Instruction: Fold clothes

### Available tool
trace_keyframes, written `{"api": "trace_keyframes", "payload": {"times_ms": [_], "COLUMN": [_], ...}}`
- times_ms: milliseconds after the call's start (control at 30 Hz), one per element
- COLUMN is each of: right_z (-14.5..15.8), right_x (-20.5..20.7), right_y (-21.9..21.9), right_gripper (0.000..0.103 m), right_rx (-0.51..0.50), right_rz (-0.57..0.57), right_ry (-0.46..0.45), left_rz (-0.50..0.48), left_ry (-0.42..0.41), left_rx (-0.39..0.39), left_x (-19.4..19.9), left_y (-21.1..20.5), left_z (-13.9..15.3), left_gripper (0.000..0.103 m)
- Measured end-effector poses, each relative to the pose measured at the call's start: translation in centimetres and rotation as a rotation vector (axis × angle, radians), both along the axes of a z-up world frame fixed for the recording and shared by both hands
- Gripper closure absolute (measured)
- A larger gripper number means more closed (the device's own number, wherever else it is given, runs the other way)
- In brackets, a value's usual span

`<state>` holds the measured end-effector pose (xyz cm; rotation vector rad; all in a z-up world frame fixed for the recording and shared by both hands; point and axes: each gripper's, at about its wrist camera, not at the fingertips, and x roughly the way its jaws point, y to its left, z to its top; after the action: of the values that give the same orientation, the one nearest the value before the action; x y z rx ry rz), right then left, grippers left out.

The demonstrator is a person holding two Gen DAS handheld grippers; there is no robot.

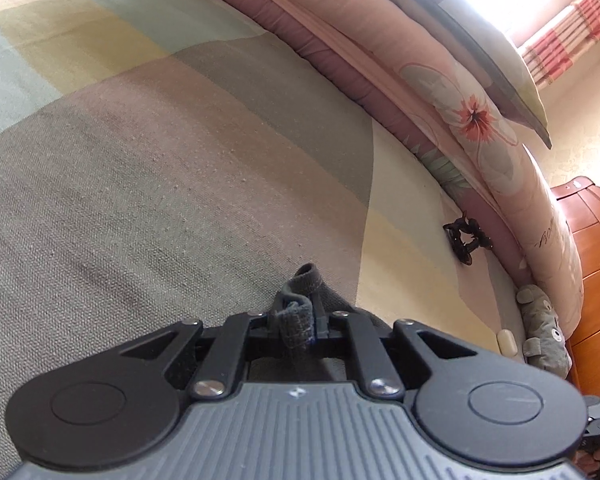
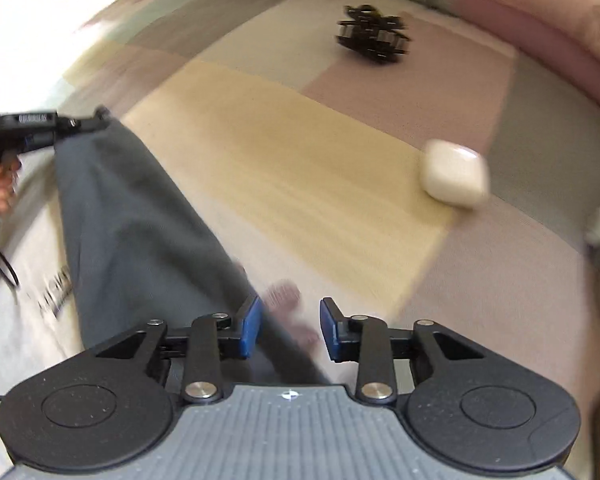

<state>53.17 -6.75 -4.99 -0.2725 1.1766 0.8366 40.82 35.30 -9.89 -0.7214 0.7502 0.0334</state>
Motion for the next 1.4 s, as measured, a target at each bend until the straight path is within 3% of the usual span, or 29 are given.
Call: {"api": "trace_keyframes", "payload": {"times_ms": [133, 567, 800, 867, 900, 933, 1100, 1333, 1400], "right_z": [-1.0, -3.5, -5.5, -5.8, -5.7, -5.3, -1.7, 2.3, 2.3], "right_x": [1.4, 7.4, 9.0, 8.8, 8.6, 8.1, 5.6, 6.4, 7.1], "right_y": [4.6, 18.4, 23.6, 24.5, 25.0, 25.3, 25.9, 25.6, 25.7], "right_gripper": [0.065, 0.065, 0.064, 0.071, 0.078, 0.100, 0.100, 0.100, 0.100], "right_rx": [0.092, 0.215, 0.288, 0.296, 0.287, 0.256, 0.191, 0.215, 0.208], "right_rz": [0.084, 0.314, 0.349, 0.344, 0.348, 0.369, 0.468, 0.407, 0.375], "right_ry": [0.091, 0.370, 0.589, 0.599, 0.581, 0.522, 0.258, 0.040, 0.002], "left_rz": [0.032, 0.069, 0.064, 0.060, 0.055, 0.047, -0.029, -0.046, -0.037], "left_ry": [-0.020, -0.074, -0.086, -0.085, -0.082, -0.079, -0.065, -0.171, -0.161], "left_rx": [-0.007, -0.081, -0.097, -0.095, -0.085, -0.070, 0.084, 0.147, 0.151], "left_x": [-0.2, -1.5, -1.7, -1.7, -1.6, -1.6, -0.5, 2.5, 3.7], "left_y": [0.1, 0.7, 1.0, 1.0, 0.9, 0.7, -0.9, -0.2, 0.3], "left_z": [-0.2, -1.6, -1.8, -1.7, -1.5, -1.3, 0.8, 4.0, 3.8], "left_gripper": [0.093, 0.093, 0.093, 0.093, 0.093, 0.093, 0.094, 0.094, 0.093]}}
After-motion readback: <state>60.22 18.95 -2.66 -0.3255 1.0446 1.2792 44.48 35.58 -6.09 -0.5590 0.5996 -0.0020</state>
